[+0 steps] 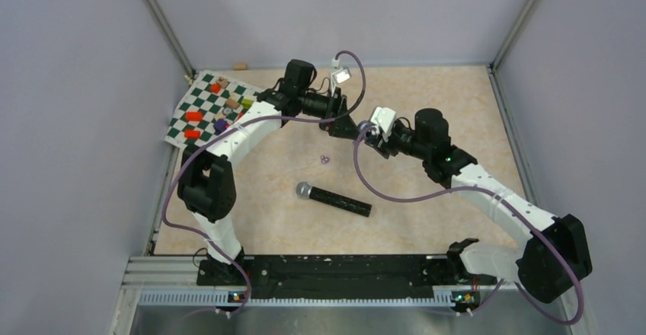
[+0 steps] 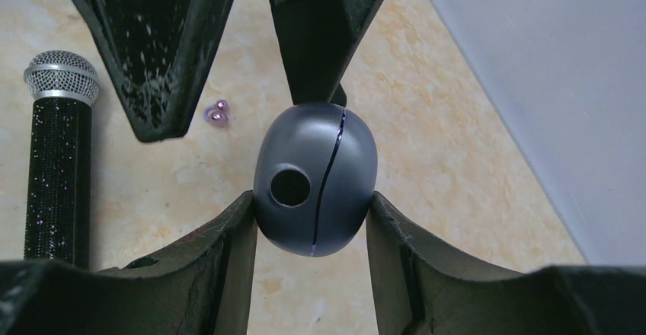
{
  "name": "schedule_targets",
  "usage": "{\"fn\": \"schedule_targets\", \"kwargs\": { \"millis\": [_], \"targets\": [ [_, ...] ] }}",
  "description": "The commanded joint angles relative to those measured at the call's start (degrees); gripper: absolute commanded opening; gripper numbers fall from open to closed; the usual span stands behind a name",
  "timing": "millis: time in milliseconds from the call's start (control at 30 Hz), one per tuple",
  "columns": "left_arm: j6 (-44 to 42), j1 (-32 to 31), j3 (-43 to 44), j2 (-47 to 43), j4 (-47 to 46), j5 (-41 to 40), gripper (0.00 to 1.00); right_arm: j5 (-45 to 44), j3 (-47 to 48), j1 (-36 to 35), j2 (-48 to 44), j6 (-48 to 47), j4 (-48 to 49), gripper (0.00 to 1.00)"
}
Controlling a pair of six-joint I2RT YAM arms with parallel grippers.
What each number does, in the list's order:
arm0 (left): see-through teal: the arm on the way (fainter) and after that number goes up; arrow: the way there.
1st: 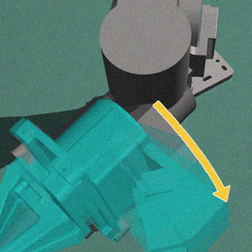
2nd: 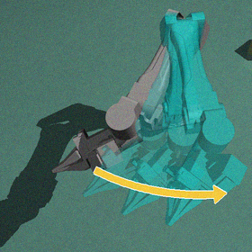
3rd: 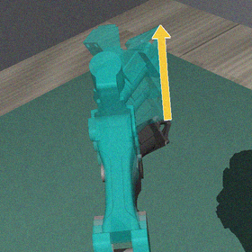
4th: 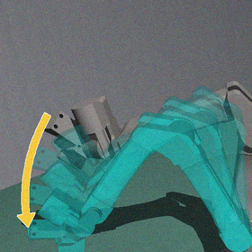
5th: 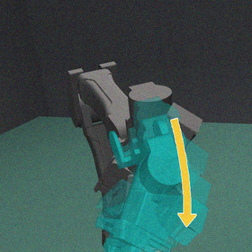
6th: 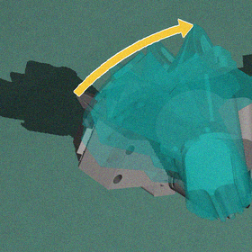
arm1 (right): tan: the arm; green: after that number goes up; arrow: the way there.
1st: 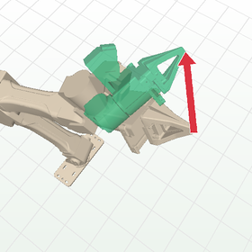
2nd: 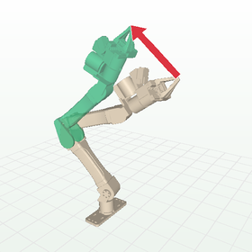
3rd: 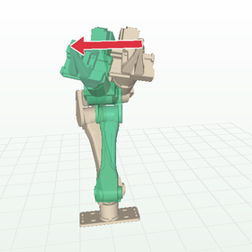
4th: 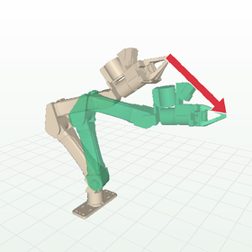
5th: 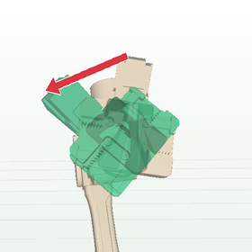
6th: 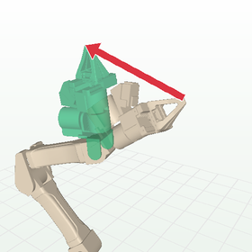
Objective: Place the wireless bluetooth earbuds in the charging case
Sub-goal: Pick up the charging case at the center of the board.
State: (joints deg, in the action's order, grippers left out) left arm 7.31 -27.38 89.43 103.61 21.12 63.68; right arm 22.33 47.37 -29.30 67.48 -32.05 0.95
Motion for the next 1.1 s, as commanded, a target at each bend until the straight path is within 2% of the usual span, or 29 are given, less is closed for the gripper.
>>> {"fn": "schedule_targets", "kwargs": {
  "millis": [0, 467, 767, 900, 1067],
  "targets": [
    [1.5, -1.6, -0.7, 1.2, -3.2, 1.6, 0.98, 1.3, -0.2, -1.1, -2.8, -0.8, 3.1, 0.24],
    [4.4, -2.7, -0.2, 1.9, -5.5, 1.4, 0.79, 1.8, -0.4, -2.9, -2.5, -1.8, 2.3, 0.24],
    [4.7, -2.8, -0.7, 1.3, -6.0, 1.6, 0.59, 1.2, -0.4, -3.6, -2.5, -1.7, 2.5, 0.25],
    [5.0, -2.9, -1.0, 1.4, -6.3, 1.7, 0.48, 0.1, -0.5, -4.0, -2.3, -1.9, 3.1, 0.25],
    [4.3, -3.2, -0.6, 1.6, -6.0, 1.8, 0.25, -0.4, -0.5, -4.5, -2.3, -1.7, 3.5, 0.29]
  ]
}}
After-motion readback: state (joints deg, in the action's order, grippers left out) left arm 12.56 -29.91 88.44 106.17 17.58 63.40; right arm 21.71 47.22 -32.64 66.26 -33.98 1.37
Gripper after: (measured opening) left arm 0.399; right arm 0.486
